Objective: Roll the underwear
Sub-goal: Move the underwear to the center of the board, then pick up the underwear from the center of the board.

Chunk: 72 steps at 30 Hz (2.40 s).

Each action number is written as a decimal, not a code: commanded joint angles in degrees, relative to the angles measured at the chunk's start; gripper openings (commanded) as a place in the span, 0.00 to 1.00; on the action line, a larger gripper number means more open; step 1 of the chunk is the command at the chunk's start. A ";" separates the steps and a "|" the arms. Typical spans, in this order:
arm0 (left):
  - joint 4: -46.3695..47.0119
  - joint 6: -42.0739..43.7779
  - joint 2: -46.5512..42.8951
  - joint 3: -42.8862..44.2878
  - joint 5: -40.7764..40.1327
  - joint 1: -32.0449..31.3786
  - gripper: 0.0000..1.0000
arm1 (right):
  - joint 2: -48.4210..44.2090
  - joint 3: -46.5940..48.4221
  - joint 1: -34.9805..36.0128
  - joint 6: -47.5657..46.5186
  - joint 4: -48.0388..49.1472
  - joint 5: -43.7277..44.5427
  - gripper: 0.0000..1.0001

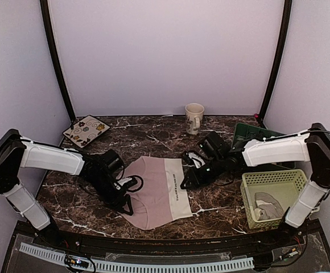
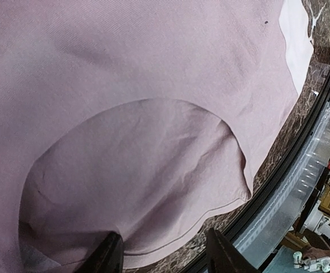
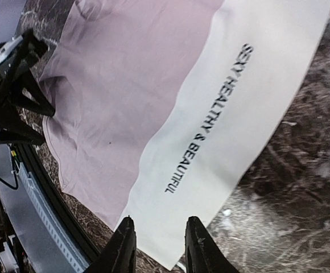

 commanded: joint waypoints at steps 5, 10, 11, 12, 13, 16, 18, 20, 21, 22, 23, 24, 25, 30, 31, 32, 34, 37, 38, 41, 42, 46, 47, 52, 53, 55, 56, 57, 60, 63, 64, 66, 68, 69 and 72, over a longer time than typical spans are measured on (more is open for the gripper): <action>-4.17 0.32 0.75 1.31 -3.20 0.73 0.53 | 9.26 3.90 5.40 -0.08 3.60 -1.06 0.26; -3.90 1.64 -1.14 1.47 -1.35 0.73 0.55 | 9.59 -0.10 5.83 -0.01 3.50 -1.52 0.24; -3.29 1.54 -1.06 0.89 -0.56 0.73 0.55 | 9.07 -1.50 5.94 0.23 3.57 -1.77 0.24; -2.78 1.13 -0.76 0.15 0.47 0.71 0.55 | 8.41 -2.84 6.09 0.33 3.73 -2.10 0.24; -2.12 0.77 -0.48 -0.59 1.18 0.72 0.54 | 7.86 -4.00 6.25 0.50 3.91 -2.31 0.24; -1.38 0.33 -0.62 -2.48 2.39 -0.08 0.53 | 6.77 -6.03 7.05 0.65 3.56 -3.02 0.24; -1.08 0.34 -1.21 -3.19 3.44 -0.98 0.52 | 6.02 -6.43 7.76 0.83 3.10 -3.77 0.24; -1.42 0.29 -1.50 -2.99 4.12 -1.83 0.52 | 5.03 -6.31 8.72 1.05 2.31 -4.64 0.24; -1.77 0.60 -1.71 -2.63 4.70 -1.99 0.52 | 4.28 -6.22 9.07 1.09 1.86 -4.92 0.26; -2.31 1.02 -2.09 -1.93 5.00 -2.01 0.53 | 3.32 -6.06 9.13 1.10 1.42 -5.22 0.28; -2.68 1.41 -2.92 -1.04 5.35 -2.01 0.55 | 1.90 -5.78 9.09 1.11 1.32 -5.22 0.29; -3.09 2.39 -4.00 0.37 6.10 -1.99 0.58 | 0.40 -5.38 8.87 1.01 1.23 -4.78 0.32; -3.59 4.05 -5.29 2.25 7.08 -1.78 0.62 | -1.23 -4.60 8.33 0.68 1.14 -4.41 0.34; -3.94 10.57 -6.28 11.30 8.07 7.03 0.73 | -4.77 -0.21 -0.64 -2.98 1.26 -3.56 0.45; -3.21 11.29 -5.32 12.90 8.35 9.75 0.73 | -3.90 0.68 -2.84 -3.97 1.50 -3.34 0.46; -2.93 12.09 -3.89 14.65 8.62 12.02 0.73 | -2.24 2.23 -5.15 -4.92 1.45 -2.83 0.47; -3.62 14.54 -0.39 19.09 8.57 14.82 0.73 | 2.01 7.35 -8.81 -7.98 -1.71 -1.90 0.47; -1.71 16.68 4.53 25.50 9.58 17.54 0.72 | 8.34 16.01 -10.83 -14.52 -6.70 1.62 0.46; -0.41 17.02 6.04 26.85 10.43 18.25 0.72 | 10.42 18.19 -11.26 -16.74 -8.05 2.15 0.46; 2.90 18.16 10.49 30.67 14.31 20.50 0.72 | 15.67 23.27 -12.53 -22.48 -10.44 3.42 0.44; 3.82 18.56 12.47 31.75 15.39 21.20 0.72 | 16.93 24.87 -13.06 -23.53 -10.47 2.42 0.44; 2.01 24.05 19.05 37.58 16.77 22.32 0.71 | 21.98 30.09 -13.58 -27.85 -11.68 -1.19 0.44; 1.15 25.18 20.77 39.19 16.68 22.40 0.71 | 23.11 31.17 -13.61 -28.85 -12.11 -1.73 0.44; -3.12 28.61 27.57 46.02 17.33 22.65 0.70 | 29.58 36.11 -13.57 -33.34 -15.14 -3.87 0.43; -3.23 28.90 28.36 46.79 17.66 22.68 0.69 | 30.61 36.89 -13.54 -33.96 -15.95 -4.44 0.43; -3.41 29.57 29.79 47.75 17.86 22.69 0.69 | 32.32 38.28 -13.62 -35.05 -17.10 -4.72 0.42; -3.21 29.76 30.37 48.06 17.76 22.73 0.69 | 33.03 38.71 -13.58 -35.56 -17.30 -4.65 0.41; -2.92 29.92 30.89 48.24 17.70 22.69 0.69 | 33.62 38.93 -13.56 -36.06 -17.48 -4.80 0.41; -2.92 30.62 33.23 49.66 17.91 22.73 0.68 | 35.70 40.15 -13.57 -37.39 -18.99 -5.83 0.39; -4.83 31.22 36.04 52.16 19.01 22.69 0.67 | 37.47 41.36 -13.62 -38.67 -21.52 -7.32 0.35; -4.98 31.12 36.54 52.51 19.11 22.71 0.66 | 37.67 41.39 -13.56 -38.97 -22.09 -7.93 0.33; -4.91 31.13 37.24 52.67 19.85 22.68 0.65 | 37.80 41.17 -13.57 -39.35 -23.38 -9.09 0.32; -4.65 31.34 37.73 52.26 20.70 22.74 0.65 | 37.35 40.37 -13.57 -39.45 -23.97 -10.60 0.31; -4.49 31.48 38.02 52.18 20.80 22.73 0.65 | 37.13 40.04 -13.57 -39.35 -24.12 -11.41 0.31; -4.21 31.33 39.33 52.48 21.02 22.71 0.63 | 37.31 39.57 -13.59 -39.24 -24.84 -12.94 0.28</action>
